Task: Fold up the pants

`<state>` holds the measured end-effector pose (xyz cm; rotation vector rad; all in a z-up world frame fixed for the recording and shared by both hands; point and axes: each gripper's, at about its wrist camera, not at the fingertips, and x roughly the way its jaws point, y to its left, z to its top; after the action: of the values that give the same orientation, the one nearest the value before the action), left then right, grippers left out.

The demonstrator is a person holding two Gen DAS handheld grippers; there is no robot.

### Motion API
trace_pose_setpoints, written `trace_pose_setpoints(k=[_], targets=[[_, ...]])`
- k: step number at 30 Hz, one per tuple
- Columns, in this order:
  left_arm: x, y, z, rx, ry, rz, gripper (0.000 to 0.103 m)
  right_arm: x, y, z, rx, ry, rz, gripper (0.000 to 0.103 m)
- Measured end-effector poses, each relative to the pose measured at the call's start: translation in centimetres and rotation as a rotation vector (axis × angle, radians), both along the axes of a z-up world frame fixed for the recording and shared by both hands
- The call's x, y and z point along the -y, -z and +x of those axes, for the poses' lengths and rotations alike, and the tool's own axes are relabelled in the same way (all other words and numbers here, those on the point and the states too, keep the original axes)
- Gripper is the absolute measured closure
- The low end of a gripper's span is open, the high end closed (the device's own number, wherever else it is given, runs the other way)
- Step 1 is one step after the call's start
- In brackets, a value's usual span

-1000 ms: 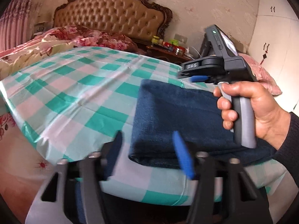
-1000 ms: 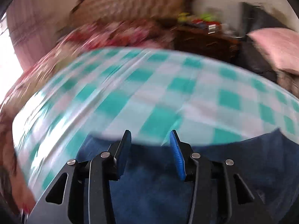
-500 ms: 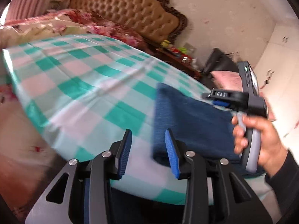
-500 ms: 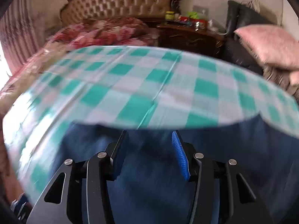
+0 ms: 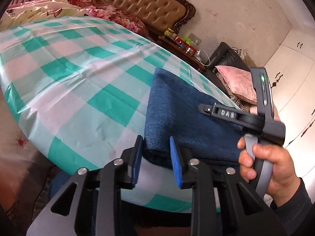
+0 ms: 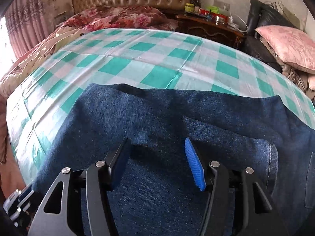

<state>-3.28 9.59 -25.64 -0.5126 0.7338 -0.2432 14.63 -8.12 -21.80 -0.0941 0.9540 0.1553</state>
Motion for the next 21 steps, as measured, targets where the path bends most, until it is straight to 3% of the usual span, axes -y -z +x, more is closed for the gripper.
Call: trace_pose_setpoints(k=[4,8,11,15,18,21], targets=[[-0.3,0.0,-0.1,-0.005,-0.003,-0.023,0.081,-0.2,-1.8,2.6,0.054,0.028,0.000,0.047],[-0.2,-0.3,-0.1,-0.006,-0.003,-0.019,0.083,-0.5,-0.1,6.0,0.000,0.091,-0.130,0.048],[-0.1,-0.4,-0.2,-0.002,0.001,-0.006,0.083,0.6,-0.2,6.4,0.008,0.170,-0.072,0.048],[-0.1,-0.3,0.0,-0.004,0.002,0.001,0.083,-2.7,0.3,6.4,0.021,0.062,-0.087,0.048],[-0.1,-0.3,-0.1,-0.006,0.002,0.000,0.083,-4.3,0.1,6.9,0.020,0.046,-0.048,0.047],[0.0,-0.4,0.0,-0.008,0.002,0.007,0.083,-5.4,0.3,7.3,0.012,0.019,-0.092,0.047]])
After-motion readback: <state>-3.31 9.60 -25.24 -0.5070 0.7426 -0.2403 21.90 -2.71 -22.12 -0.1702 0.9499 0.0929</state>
